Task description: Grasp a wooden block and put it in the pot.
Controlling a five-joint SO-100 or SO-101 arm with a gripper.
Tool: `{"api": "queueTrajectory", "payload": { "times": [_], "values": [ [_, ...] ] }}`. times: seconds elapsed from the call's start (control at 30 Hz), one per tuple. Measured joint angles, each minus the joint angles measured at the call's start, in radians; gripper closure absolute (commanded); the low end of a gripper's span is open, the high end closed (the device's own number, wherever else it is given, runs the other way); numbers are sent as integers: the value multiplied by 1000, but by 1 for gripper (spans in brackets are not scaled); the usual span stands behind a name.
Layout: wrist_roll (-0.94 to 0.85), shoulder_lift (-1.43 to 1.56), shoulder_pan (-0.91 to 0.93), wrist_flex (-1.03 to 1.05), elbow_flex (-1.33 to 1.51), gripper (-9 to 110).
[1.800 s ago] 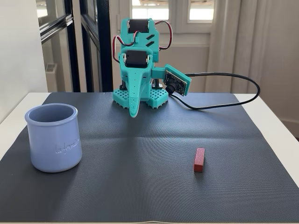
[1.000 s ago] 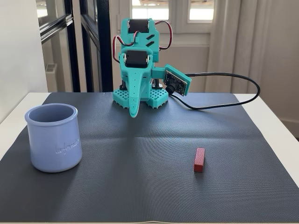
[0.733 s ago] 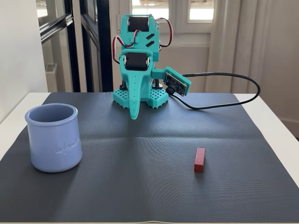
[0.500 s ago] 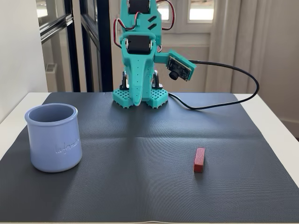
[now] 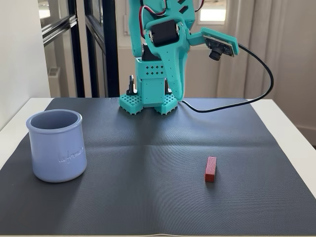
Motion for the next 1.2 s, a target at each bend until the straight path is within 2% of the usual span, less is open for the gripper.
{"api": "queueTrajectory", "payload": {
  "times": [0.2,0.47,0.57,0.73,1.2],
  "values": [
    [499,-167,-14,0,-92,92],
    [1129,-426,-89,0,-183,92],
    [1302,-508,-106,0,-212,91],
    [1381,-617,-114,0,-301,86],
    [1388,-905,-153,0,-492,86]
  ]
}}
